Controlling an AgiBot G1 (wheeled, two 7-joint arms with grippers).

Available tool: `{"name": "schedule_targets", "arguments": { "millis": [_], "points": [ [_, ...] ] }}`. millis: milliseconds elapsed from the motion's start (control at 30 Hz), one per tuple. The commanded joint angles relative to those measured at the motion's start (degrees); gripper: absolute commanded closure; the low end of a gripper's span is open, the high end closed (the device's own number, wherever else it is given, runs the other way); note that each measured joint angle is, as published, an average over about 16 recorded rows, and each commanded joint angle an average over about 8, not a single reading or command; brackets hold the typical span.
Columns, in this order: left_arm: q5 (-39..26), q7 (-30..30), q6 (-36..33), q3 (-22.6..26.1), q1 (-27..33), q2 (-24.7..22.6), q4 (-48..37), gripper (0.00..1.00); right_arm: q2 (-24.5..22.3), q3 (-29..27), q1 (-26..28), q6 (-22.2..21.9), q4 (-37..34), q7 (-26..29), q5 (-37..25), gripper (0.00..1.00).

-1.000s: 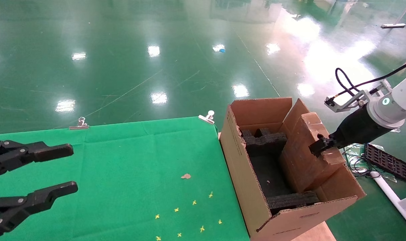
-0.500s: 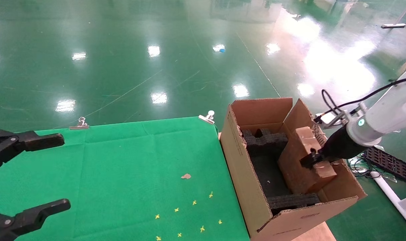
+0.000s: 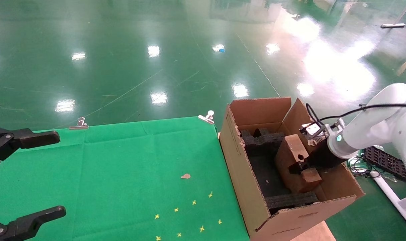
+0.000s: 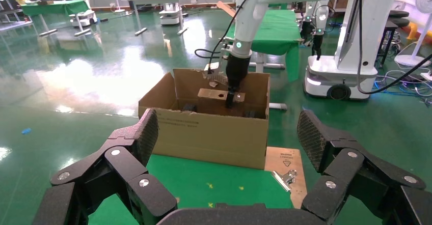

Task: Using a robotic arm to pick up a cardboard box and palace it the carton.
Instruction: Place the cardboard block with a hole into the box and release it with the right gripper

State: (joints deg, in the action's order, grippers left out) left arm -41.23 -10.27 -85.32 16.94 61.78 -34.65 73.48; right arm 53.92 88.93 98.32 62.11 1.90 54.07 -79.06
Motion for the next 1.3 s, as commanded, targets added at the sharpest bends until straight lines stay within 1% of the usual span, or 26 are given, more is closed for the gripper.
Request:
{"name": "schedule_targets", "arguments": {
  "millis": [33,200,333,367,600,633,1100,1300],
  "points": [
    [0.00,0.00,0.00,0.01,0.00,0.00,0.00,0.00,0.24,-0.38,-1.24,-1.70,-0.08,-0.32,0.55,1.00],
    [0.02,0.01,0.01,0.02,0.00,0.01,0.00,0.00,0.46,-1.57,-4.51,-5.20,-0.14,-1.59,2.26,1.00],
    [0.02,0.02,0.02,0.04,0.01,0.01,0.00,0.00,0.66,-2.22,-6.53,-7.15,-0.28,-2.51,3.19,1.00],
    [0.03,0.02,0.02,0.04,0.01,0.02,0.00,0.00,0.68,-2.34,-6.90,-7.48,-0.32,-2.73,3.36,0.97],
    [0.04,0.03,0.03,0.06,0.01,0.02,0.00,0.00,0.87,-2.37,-7.69,-8.29,-0.73,-4.10,3.39,0.09],
    [0.04,0.03,0.03,0.06,0.01,0.03,0.00,0.00,0.90,-2.32,-7.65,-8.30,-0.86,-4.15,3.33,0.00],
    [0.07,0.05,0.05,0.11,0.02,0.04,0.00,0.00,1.01,-1.75,-6.40,-9.24,-2.11,-3.69,2.51,0.00],
    [0.09,0.06,0.05,0.13,0.03,0.05,0.00,0.00,0.49,-1.69,-4.69,-8.04,-1.90,-3.96,2.43,0.00]
  ]
}}
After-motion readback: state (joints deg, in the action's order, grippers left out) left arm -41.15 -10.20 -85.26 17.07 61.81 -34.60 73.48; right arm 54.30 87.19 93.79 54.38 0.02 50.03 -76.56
